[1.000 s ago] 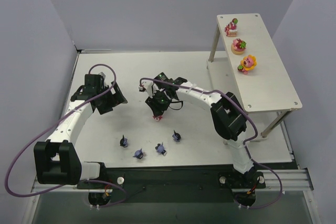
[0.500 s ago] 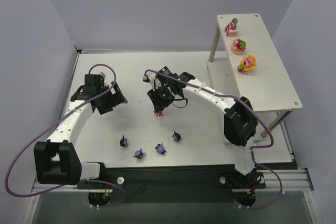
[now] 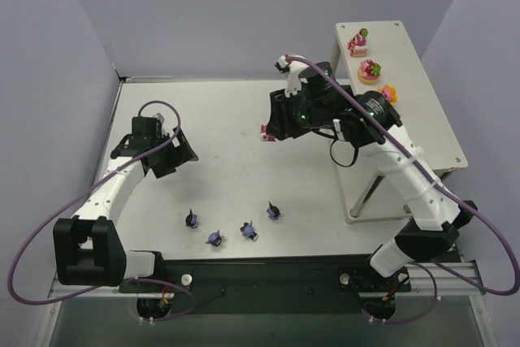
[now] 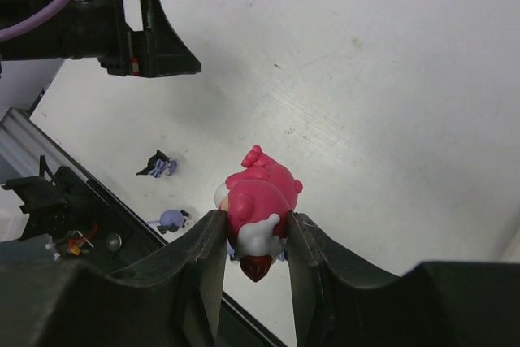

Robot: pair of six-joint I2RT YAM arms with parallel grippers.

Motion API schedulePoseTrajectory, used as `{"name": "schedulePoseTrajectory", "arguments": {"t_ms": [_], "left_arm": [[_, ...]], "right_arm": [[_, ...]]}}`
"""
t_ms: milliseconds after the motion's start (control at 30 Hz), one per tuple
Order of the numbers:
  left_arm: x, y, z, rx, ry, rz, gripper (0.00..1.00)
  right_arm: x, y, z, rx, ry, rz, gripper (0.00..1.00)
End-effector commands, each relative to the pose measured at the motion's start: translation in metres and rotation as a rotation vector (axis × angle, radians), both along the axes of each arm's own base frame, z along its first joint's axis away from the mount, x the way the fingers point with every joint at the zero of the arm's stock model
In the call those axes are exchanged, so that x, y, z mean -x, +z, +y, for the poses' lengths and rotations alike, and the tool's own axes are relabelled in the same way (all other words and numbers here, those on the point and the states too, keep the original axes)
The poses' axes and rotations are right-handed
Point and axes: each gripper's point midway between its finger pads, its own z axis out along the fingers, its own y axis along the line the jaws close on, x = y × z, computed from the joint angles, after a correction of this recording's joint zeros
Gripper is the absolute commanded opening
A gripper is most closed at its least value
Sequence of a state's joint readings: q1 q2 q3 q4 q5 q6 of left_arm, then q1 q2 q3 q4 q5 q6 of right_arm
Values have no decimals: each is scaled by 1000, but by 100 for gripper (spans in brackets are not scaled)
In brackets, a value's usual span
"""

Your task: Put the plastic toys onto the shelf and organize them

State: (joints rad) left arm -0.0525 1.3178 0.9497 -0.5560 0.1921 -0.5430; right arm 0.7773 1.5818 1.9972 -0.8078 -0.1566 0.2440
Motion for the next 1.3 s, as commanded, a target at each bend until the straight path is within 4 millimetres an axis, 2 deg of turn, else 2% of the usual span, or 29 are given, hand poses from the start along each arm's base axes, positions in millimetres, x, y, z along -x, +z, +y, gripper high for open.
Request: {"name": "schedulePoseTrajectory", "arguments": {"t_ms": [0,67,100,133,267,400,600,733,933,1067,1267], "left_arm": [[-8,9,-4,19,-10,-64,95],[-8,5,-5,24,-14,-57,95],[-8,4,-5,26,-14,-57,95],[-8,0,-6,29,-14,-47,95],[-9,-6,-12,56,-24,-35,95],[-10,-8,-16,60,-38,-26,95],[-9,-12,-17,58,-45,-17,95],[-9,-17,-18,59,-47,-11,95],[-11,-22,-19,67,-48,-3,95],[-15,-22,-21,78,-49,-9,95],[-16,-25,-23,84,-54,-4,95]], "right_arm": [[26,10,-64,45,-188,74,0],[37,21,-87,39,-237,68,0],[46,18,-100,66,-264,90,0],[51,28,-115,53,-310,73,0],[70,35,-161,88,-439,79,0],[80,47,-196,100,-553,54,0],[93,47,-237,130,-687,78,0],[98,38,-246,129,-711,125,0],[103,18,-245,128,-675,229,0],[103,15,-248,117,-678,253,0],[103,13,-243,76,-654,288,0]]}}
